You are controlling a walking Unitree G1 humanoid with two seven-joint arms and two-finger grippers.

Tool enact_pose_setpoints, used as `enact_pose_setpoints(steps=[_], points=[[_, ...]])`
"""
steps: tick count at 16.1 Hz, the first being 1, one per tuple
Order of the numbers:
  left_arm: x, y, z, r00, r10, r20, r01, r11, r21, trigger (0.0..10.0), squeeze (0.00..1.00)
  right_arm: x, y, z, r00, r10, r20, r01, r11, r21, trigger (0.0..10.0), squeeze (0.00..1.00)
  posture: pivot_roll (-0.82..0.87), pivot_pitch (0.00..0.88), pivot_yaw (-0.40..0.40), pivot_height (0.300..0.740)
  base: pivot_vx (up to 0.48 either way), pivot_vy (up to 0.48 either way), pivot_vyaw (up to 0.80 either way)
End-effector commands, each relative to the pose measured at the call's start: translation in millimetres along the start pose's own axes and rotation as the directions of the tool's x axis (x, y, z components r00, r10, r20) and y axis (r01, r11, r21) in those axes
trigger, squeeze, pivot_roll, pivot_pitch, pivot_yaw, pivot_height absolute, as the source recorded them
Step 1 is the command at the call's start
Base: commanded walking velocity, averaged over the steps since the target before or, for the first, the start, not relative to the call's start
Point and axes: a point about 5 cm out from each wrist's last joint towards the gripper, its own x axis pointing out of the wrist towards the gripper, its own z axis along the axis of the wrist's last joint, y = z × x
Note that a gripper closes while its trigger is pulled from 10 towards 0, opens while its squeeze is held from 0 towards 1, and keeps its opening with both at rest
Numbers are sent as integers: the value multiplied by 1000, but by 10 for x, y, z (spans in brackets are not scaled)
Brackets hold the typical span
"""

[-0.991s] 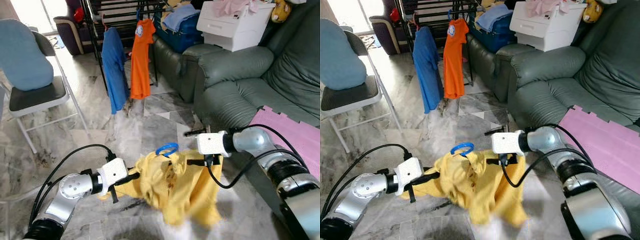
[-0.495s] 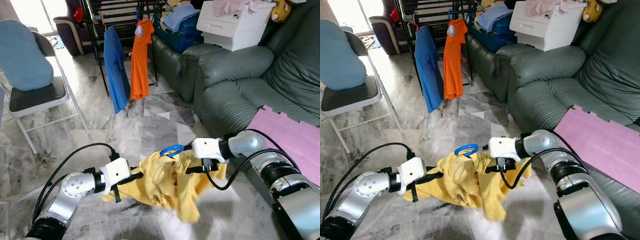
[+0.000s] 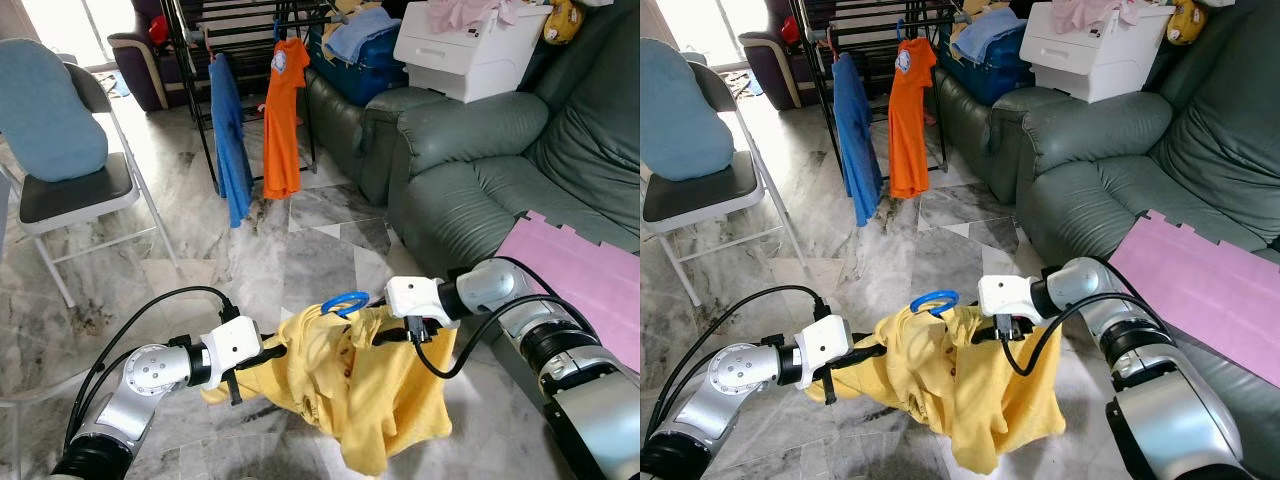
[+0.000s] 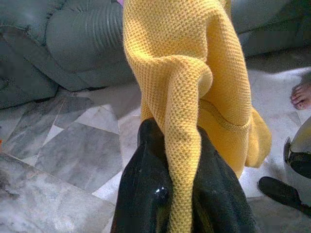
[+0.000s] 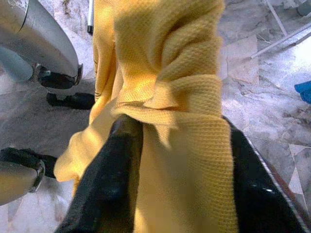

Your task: Hang hanger

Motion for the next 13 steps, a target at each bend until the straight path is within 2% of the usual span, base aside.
enact_pose_setpoints(steps=[1,13], points=[[19,120,150,998,25,61,-28,998,57,0,0,-40,-23,2,1000,2,5,-2,1000,13,0,0,-41,0,15,740,0,0,0],[12,140,110,998,48,49,-50,997,53,0,0,-82,-66,-26,998,-56,-33,57,998,7,0,0,-43,0,8,740,0,0,0]])
